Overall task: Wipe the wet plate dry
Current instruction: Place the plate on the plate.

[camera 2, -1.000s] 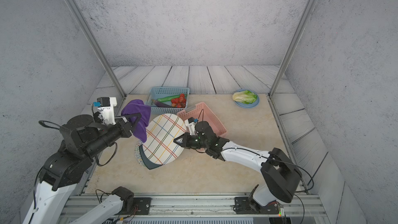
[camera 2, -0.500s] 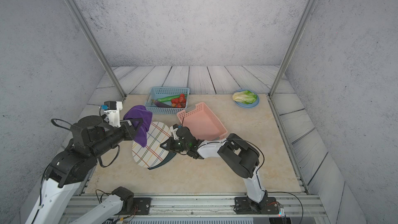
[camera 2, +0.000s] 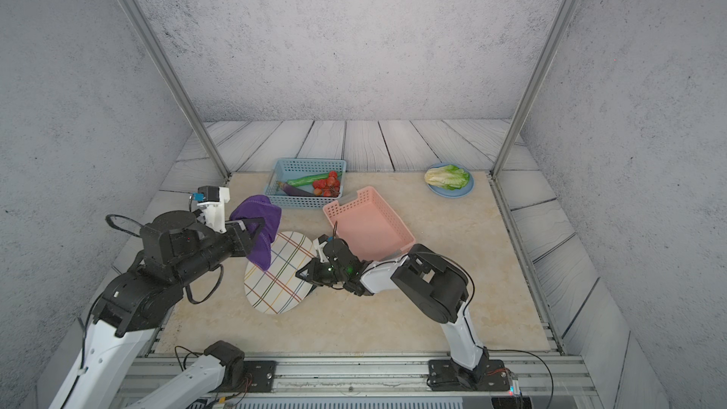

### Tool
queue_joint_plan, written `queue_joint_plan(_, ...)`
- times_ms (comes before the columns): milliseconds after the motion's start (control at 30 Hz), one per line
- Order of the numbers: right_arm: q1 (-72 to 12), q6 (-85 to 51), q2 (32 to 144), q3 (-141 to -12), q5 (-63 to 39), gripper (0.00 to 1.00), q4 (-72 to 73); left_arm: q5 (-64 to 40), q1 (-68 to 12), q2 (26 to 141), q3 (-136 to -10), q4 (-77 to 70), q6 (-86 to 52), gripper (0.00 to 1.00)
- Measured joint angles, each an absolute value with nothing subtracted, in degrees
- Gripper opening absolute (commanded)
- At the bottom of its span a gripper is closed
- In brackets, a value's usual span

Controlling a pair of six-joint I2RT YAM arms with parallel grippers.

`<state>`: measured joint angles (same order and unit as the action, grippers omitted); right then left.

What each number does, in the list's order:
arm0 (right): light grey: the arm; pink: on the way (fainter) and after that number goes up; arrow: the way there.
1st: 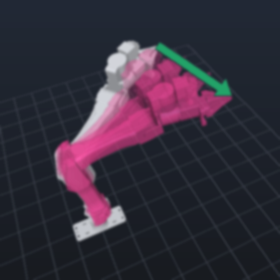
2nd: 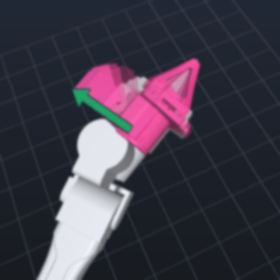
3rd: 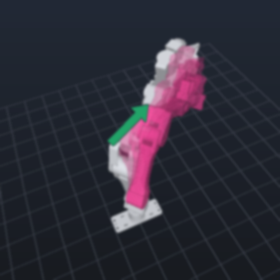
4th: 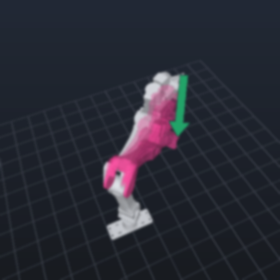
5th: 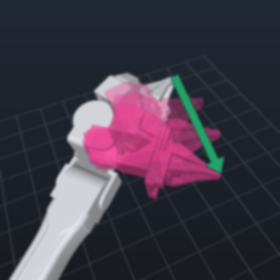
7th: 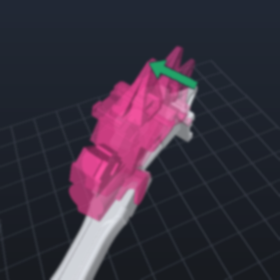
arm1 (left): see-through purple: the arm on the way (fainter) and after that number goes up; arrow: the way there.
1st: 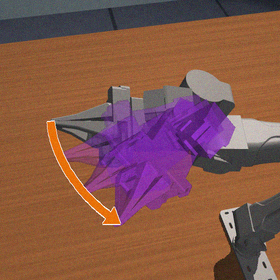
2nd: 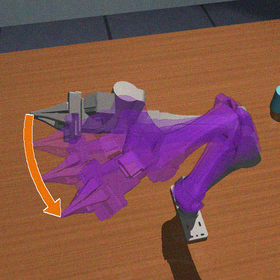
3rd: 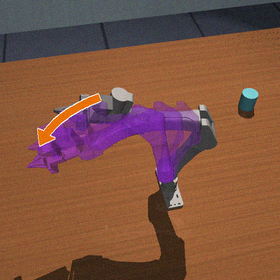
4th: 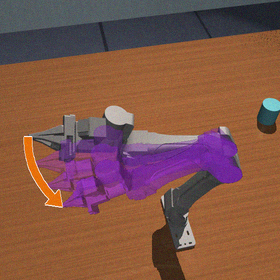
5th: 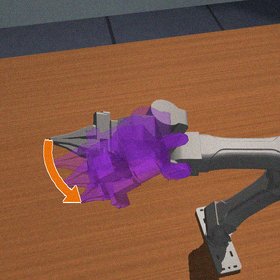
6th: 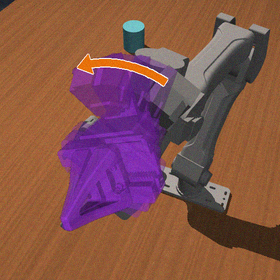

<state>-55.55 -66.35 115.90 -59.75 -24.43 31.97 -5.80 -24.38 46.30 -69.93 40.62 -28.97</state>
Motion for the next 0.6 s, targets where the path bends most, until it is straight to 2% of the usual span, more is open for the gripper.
queue_joint_plan(200, -55.55, -63.9, 112.95, -57.87, -22.92, 0.39, 24.86, -5.61, -24.38, 47.07, -68.53, 40.03, -28.95, 0.0)
queue_joint_plan(300, -55.55, -62.13, 110.76, -57.54, -22.2, 0.52, 22.15, -5.3, -24.38, 47.55, -67.26, 39.62, -28.91, 0.0)
queue_joint_plan(433, -55.55, -59.96, 107.9, -57.06, -22.04, 0.8, 19.33, -4.49, -24.38, 48.56, -65.6, 39.42, -28.49, 0.0)
queue_joint_plan(600, -55.64, -57.36, 104.79, -55.92, -21.82, 0.87, 13.58, -3.84, -24.32, 49.63, -64.6, 39.46, -28.08, 0.0)
